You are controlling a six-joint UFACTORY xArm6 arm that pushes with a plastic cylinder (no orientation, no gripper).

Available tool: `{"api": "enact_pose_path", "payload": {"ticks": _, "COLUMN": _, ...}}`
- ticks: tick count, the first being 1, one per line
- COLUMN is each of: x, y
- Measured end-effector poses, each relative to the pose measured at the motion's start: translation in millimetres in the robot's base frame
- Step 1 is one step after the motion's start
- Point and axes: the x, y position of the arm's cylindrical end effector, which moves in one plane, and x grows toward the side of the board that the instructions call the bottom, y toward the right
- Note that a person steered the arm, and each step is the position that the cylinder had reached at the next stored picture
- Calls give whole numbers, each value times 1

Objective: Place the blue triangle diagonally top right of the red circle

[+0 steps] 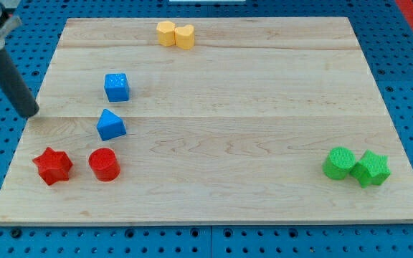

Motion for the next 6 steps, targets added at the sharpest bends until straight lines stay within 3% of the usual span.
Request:
{"api": "enact_pose_path", "payload": {"ticks": 4, "x": 3, "y": 243}}
{"api": "enact_pose_path", "payload": {"ticks": 5, "x": -4, "y": 280}}
{"api": "enact_pose_path", "payload": {"ticks": 6, "x": 31, "y": 266}}
